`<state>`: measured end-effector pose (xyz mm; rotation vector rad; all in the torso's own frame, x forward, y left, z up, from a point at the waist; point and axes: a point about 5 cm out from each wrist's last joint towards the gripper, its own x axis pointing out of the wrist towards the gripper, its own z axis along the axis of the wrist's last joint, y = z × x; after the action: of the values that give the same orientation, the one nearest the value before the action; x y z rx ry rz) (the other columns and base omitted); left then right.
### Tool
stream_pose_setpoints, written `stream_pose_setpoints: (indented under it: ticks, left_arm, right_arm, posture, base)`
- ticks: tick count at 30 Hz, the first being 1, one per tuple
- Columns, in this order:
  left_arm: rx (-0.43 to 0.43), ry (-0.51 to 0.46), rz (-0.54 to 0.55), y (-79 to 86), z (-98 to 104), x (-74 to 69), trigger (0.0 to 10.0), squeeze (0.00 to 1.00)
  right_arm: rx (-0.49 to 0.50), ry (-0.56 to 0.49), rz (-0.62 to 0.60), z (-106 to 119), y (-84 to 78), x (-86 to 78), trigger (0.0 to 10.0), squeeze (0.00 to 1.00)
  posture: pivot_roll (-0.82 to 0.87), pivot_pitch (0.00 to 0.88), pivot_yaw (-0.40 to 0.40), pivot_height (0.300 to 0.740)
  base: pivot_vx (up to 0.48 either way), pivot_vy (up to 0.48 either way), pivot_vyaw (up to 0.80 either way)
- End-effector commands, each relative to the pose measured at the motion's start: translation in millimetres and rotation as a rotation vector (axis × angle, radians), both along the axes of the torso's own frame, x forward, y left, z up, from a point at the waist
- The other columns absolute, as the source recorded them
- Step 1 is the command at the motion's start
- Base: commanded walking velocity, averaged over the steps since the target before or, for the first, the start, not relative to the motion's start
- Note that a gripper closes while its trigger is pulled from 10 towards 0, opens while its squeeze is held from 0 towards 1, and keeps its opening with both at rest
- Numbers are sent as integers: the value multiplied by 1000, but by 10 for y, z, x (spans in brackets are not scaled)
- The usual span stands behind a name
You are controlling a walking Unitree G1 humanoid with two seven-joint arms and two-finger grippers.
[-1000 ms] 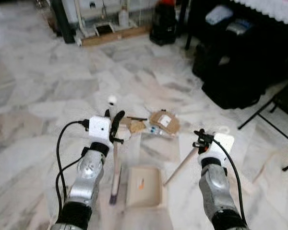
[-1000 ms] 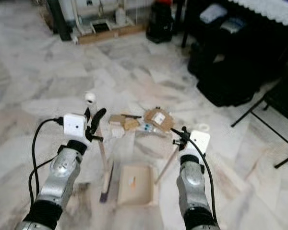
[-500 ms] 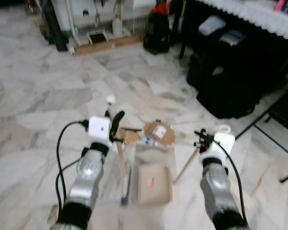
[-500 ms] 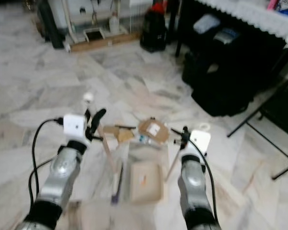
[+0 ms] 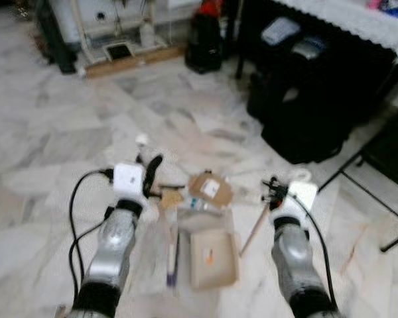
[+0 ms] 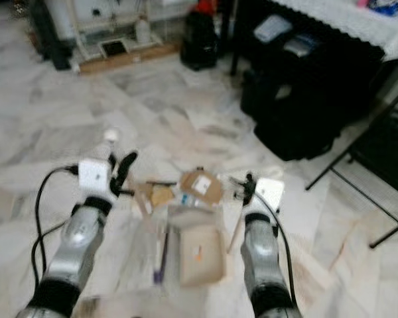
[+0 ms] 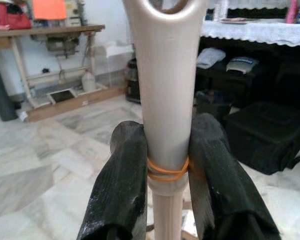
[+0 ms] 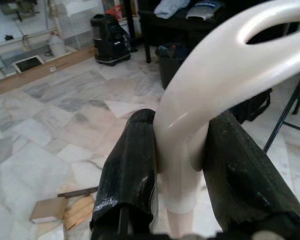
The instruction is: Sweep floor
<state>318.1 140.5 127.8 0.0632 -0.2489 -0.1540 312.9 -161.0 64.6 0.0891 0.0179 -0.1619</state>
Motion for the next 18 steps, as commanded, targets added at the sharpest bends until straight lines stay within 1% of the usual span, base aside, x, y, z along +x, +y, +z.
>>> stream_pose_setpoints:
  ticks: [1,18]
  left_arm:
    - [8,-52,-15,-53,111,13,10000,0]
    - [3,-65,0,-31,139,20,10000,0]
  right_arm:
    - [12,-36,-17,63,-44,16,10000,0]
    - [6,-41,-21,74,-57,15,10000,0]
  posture:
    - [-38,101,-21,740]
    - [-42,112,-20,740]
  base:
    - [289,0,0]
    - [288,0,0]
